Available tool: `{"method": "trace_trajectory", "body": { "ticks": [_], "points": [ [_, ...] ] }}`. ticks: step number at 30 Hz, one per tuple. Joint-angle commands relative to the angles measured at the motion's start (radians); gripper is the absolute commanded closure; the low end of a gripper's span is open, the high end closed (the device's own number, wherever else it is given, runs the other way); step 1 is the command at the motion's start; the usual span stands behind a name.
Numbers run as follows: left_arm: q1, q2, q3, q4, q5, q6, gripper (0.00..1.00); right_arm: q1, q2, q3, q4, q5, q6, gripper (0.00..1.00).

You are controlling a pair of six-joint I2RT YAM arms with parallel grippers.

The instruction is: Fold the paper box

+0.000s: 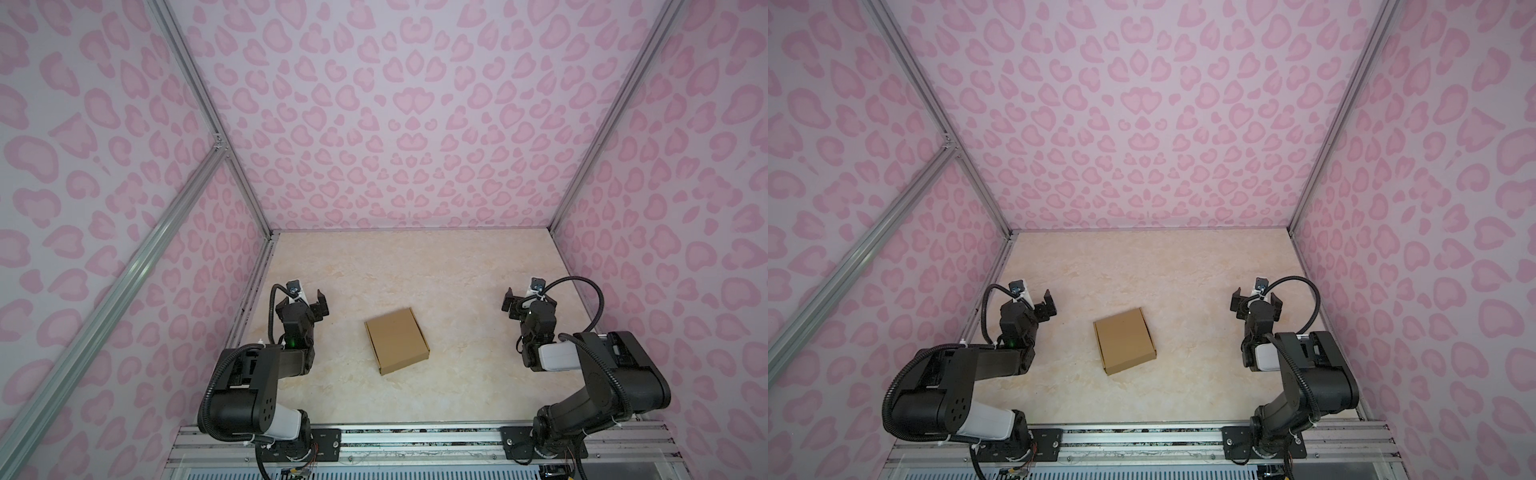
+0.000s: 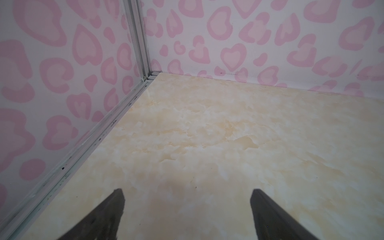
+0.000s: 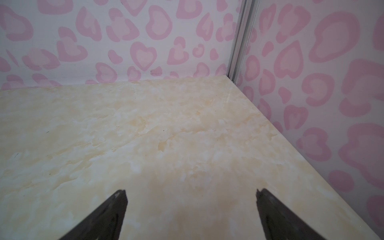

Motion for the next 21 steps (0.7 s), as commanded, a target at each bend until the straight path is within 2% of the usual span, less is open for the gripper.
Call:
{"method": "trace_trajectory", "body": {
  "ticks": [1,19,21],
  "points": [
    [0.003,-0.001,0.000,0.043,-0.001,0.009,0.03,0.001,-0.001,-0.006,0.019,0.002,0.002,0.00],
    [0.004,-0.001,-0.001,0.041,0.001,0.008,0.03,0.002,0.002,-0.004,0.022,0.001,-0.001,0.00],
    [0.003,-0.003,0.000,0.041,0.001,0.009,0.03,0.002,0.003,0.015,-0.017,-0.072,-0.027,0.00]
  ]
}}
